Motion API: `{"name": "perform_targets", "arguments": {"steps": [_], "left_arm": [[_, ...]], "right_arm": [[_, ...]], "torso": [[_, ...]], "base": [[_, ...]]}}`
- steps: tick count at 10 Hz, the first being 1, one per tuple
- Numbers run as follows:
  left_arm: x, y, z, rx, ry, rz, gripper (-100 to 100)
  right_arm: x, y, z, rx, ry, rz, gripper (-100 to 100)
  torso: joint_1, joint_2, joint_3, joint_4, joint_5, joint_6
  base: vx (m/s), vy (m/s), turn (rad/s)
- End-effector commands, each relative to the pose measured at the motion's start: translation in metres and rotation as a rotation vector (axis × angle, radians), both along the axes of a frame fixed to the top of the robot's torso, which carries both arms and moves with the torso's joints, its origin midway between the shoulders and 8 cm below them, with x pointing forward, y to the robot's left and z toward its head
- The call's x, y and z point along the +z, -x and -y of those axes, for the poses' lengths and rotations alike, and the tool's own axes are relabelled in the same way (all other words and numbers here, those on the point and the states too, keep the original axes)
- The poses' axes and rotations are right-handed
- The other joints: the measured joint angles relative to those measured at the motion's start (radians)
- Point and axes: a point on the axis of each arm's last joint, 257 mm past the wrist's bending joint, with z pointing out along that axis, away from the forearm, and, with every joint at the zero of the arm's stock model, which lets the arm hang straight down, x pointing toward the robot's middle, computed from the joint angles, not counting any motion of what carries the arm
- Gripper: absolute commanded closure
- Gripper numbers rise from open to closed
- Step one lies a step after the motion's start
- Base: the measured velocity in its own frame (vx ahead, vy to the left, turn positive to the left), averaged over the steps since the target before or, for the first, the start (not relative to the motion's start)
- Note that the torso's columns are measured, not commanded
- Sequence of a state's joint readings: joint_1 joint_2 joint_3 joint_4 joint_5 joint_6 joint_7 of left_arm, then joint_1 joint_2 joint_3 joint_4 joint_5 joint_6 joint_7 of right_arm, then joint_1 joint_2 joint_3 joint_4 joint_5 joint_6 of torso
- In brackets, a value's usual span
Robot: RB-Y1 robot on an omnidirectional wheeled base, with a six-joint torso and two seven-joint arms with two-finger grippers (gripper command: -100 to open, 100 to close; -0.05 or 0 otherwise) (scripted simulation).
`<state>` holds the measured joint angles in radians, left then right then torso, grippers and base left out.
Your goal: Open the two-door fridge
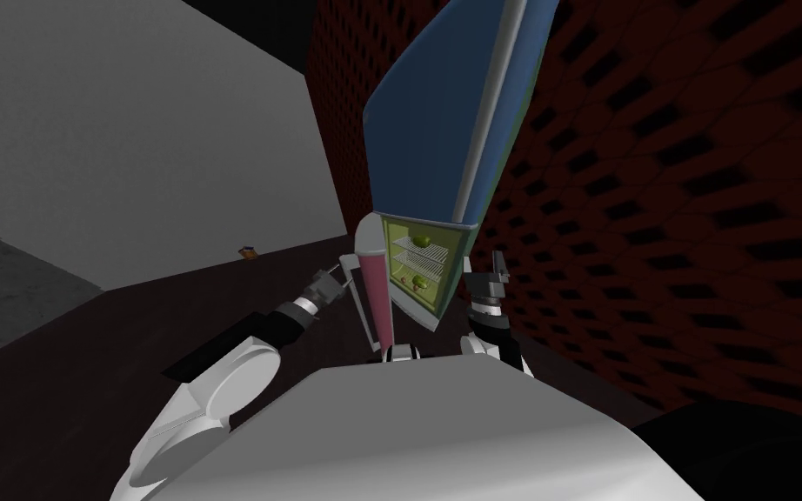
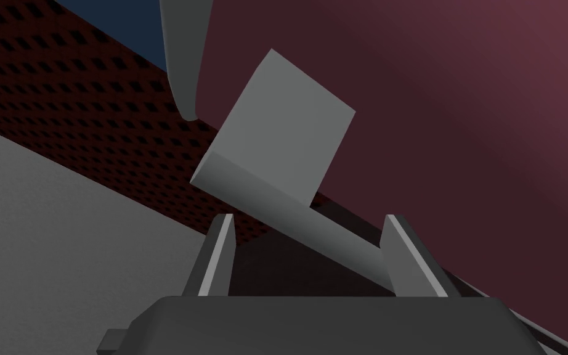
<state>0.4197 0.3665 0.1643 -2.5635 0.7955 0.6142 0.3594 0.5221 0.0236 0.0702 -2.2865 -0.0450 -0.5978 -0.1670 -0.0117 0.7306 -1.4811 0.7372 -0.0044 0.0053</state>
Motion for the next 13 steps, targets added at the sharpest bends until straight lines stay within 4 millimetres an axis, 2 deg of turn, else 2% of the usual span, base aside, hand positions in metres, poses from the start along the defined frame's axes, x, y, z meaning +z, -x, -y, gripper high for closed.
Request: {"name": "perform_targets", "arguments": {"steps": [1,9,10,11,12,13], "left_arm": [[0.004,0.0,0.01,-0.029,0.0,0.01,100],[0.005,0.003,0.038,-0.113,-0.001,0.012,100],[0.005,0.003,0.038,-0.113,-0.001,0.012,100],[0.005,0.0,0.028,-0.086,-0.003,0.015,100],[0.006,0.0,0.034,-0.108,-0.003,0.019,100],[0.006,0.0,0.034,-0.108,-0.003,0.019,100]], "right_arm": [[0.0,0.0,0.0,0.0,0.0,0.0,0],[0.0,0.0,0.0,0.0,0.0,0.0,0],[0.0,0.0,0.0,0.0,0.0,0.0,0],[0.0,0.0,0.0,0.0,0.0,0.0,0],[0.0,0.0,0.0,0.0,0.0,0.0,0],[0.0,0.0,0.0,0.0,0.0,0.0,0]], "torso": [[0.0,0.0,0.0,0.0,-0.001,0.003],[-0.013,0.011,0.008,0.0,-0.003,0.006],[-0.013,0.012,0.009,0.001,-0.004,0.009],[-0.015,0.013,0.009,0.002,-0.005,0.007],[-0.015,0.011,0.008,0.001,-0.004,0.001],[0.0,0.007,0.005,0.0,0.0,-0.001]], "base": [[-0.027,0.259,-0.094],[-0.014,0.226,-0.081],[-0.001,0.295,-0.076],[0.001,0.143,0.002],[-0.005,0.178,-0.117],[0.001,0.207,-0.086]]}}
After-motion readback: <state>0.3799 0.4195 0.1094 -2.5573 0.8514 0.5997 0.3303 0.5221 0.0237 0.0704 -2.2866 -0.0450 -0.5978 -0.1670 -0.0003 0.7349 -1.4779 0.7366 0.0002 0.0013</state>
